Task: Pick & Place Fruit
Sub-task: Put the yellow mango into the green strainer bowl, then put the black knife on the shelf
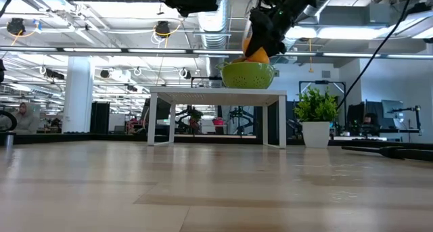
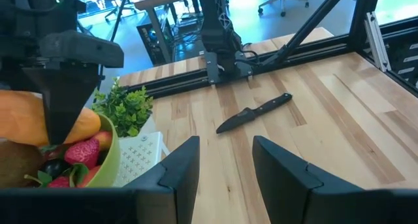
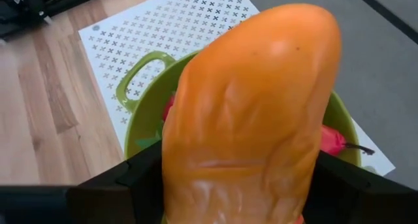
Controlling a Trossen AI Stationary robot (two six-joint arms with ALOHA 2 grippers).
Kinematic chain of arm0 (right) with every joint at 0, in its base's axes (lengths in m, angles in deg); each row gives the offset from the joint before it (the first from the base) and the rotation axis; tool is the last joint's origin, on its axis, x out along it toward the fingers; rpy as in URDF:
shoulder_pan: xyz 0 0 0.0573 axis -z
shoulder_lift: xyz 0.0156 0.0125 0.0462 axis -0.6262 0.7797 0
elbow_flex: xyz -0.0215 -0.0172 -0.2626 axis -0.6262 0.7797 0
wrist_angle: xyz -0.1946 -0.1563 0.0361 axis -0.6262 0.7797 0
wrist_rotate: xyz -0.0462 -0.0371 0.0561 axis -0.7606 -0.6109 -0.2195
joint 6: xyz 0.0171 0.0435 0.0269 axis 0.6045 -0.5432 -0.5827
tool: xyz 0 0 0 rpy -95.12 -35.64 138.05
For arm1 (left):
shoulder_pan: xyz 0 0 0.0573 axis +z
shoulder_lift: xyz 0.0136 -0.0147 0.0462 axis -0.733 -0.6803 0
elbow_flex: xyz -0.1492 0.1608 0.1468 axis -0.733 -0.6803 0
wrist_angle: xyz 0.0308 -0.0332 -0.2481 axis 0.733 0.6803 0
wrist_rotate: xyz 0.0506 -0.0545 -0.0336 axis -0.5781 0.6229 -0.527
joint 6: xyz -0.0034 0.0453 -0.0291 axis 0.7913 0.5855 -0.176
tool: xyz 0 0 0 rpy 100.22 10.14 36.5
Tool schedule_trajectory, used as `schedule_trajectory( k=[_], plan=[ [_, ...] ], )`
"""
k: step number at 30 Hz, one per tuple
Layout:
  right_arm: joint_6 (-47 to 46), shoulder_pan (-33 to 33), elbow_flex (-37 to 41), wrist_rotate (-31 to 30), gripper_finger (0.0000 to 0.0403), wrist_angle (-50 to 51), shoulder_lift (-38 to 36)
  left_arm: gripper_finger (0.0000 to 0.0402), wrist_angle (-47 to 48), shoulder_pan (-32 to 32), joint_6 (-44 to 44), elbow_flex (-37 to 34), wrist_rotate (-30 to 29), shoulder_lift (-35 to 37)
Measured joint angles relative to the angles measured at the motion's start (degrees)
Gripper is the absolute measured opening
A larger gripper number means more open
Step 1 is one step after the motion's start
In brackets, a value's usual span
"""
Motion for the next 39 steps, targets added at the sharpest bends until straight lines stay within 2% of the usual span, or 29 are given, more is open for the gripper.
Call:
schedule_trajectory(
  k=[14,25,31,39],
  plan=[
    [0.4,0.0,0.0,0.0,0.0274,1.0,0.0,0.0135,-1.1,0.0,0.0,0.0,0.0,0.0],
    [-1.1,0.4,-0.2,1.4,0.0367,0.5,0.0,0.0135,-1.8,0.0,0.0,0.0,0.0,0.0],
    [-1.0,0.7,-4.0,1.4,0.0389,1.1,0.0,0.0135,-2.2,0.0,0.0,0.0,0.0,0.0],
    [-1.1,-0.1,-13.5,1.3,0.0390,8.0,0.0,0.0135,-2.4,0.0,0.0,0.0,0.0,0.0]
  ],
)
